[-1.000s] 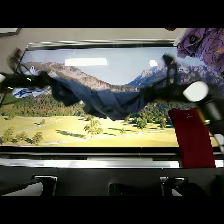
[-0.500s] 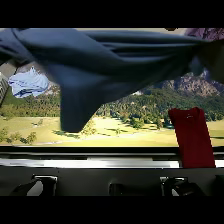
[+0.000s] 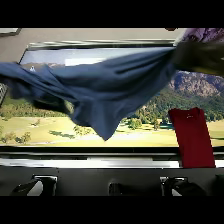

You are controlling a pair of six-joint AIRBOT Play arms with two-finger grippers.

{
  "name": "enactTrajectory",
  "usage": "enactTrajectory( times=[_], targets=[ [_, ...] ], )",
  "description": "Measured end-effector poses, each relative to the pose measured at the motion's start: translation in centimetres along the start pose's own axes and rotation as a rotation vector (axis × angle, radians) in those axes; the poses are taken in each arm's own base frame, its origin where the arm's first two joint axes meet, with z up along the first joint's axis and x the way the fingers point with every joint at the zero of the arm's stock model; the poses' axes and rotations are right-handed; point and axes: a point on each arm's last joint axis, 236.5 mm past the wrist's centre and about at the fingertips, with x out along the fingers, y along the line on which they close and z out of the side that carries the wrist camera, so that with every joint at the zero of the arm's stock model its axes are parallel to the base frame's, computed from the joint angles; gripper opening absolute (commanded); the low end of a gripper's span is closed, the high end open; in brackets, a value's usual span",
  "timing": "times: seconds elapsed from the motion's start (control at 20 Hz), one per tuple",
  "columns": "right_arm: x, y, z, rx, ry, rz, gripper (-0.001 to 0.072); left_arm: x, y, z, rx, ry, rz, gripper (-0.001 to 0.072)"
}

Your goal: Fold the clothes and pants, and hang the long-sleeved shirts on hangers.

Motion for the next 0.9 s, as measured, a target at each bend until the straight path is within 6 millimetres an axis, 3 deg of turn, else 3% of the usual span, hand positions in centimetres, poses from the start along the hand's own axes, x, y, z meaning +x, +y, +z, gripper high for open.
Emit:
enactTrajectory(
  times=[0.25, 0.35, 0.5, 0.55, 0.6, 0.65, 0.7, 0.8, 0.9],
  targets=[
    [17.5, -5.4, -6.1, 0.129, 0.284, -0.042, 0.0026, 14.3, 2.8, -9.1, -0.128, 0.245, -0.045, 0.0019],
    [23.4, -7.4, -8.7, 0.189, 0.327, -0.053, 0.0027, 19.1, 4.1, -12.6, -0.17, 0.318, -0.03, 0.0019],
    [30.0, -9.3, -11.8, 0.303, 0.342, -0.05, 0.0033, 24.0, 5.8, -16.9, -0.226, 0.407, 0.0, 0.0019],
    [31.5, -9.7, -12.5, 0.341, 0.34, -0.045, 0.0084, 25.0, 6.3, -17.9, -0.239, 0.428, 0.008, 0.0019],
    [32.4, -9.9, -13.0, 0.368, 0.339, -0.041, 0.021, 25.8, 6.7, -18.6, -0.249, 0.442, 0.015, 0.0019],
    [33.1, -10.0, -13.2, 0.393, 0.336, -0.036, 0.0388, 26.4, 6.9, -19.2, -0.259, 0.452, 0.019, 0.0019],
    [33.2, -10.1, -13.3, 0.41, 0.339, -0.033, 0.049, 26.8, 7.1, -19.6, -0.264, 0.458, 0.023, 0.0019],
    [32.2, -11.0, -13.4, 0.421, 0.376, -0.034, 0.0488, 27.3, 7.3, -20.1, -0.269, 0.464, 0.028, 0.0019],
    [29.6, -12.5, -13.3, 0.39, 0.435, -0.034, 0.0481, 27.5, 7.4, -20.4, -0.273, 0.47, 0.03, 0.0019]
  ],
)
